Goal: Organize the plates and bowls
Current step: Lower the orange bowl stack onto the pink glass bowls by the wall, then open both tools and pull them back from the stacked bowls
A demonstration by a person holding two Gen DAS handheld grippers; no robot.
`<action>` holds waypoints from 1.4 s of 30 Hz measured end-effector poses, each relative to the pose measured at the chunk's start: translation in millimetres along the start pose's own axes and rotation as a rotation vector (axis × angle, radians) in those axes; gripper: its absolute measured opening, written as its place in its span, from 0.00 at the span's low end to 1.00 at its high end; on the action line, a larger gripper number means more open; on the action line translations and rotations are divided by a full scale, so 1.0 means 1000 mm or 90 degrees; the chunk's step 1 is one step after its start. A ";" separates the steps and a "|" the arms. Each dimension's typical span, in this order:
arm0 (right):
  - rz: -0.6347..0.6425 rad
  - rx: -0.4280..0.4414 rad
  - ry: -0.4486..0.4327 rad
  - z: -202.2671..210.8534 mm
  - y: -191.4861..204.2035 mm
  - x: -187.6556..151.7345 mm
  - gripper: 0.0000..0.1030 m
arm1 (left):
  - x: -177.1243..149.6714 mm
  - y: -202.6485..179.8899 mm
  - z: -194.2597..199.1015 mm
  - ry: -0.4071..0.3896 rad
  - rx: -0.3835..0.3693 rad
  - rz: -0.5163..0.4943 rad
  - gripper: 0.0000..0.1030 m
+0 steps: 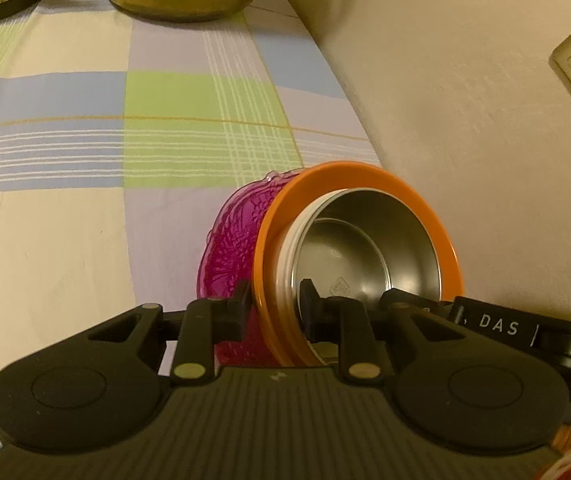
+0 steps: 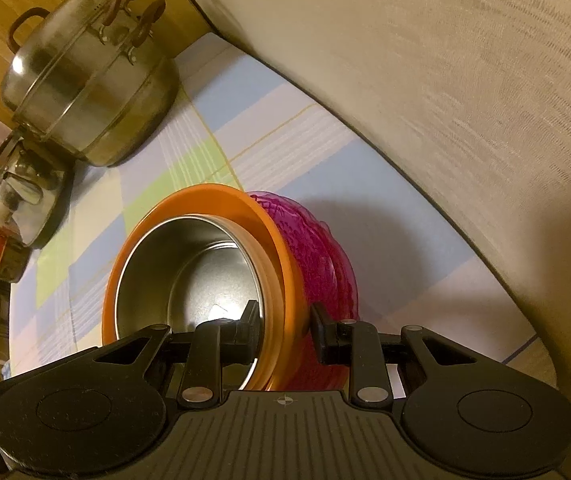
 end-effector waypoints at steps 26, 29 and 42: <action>0.007 0.020 -0.043 0.008 0.003 -0.003 0.47 | -0.001 0.005 0.007 -0.035 0.001 0.014 0.30; 0.013 0.026 -0.057 0.015 0.008 -0.003 0.52 | -0.001 0.005 0.013 -0.047 -0.001 0.016 0.38; 0.012 0.034 -0.088 0.037 0.010 -0.015 0.57 | -0.012 0.005 0.043 -0.089 0.023 -0.010 0.60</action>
Point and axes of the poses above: each gripper's, at about its wrist camera, not at the fingertips, and z roughly against the way its jaws point, y to its left, x to its top, the point moved 3 cm from there along -z, roughly the way its jaws point, and after that the axes turned 14 degrees about -z, right-handed, at the moved point
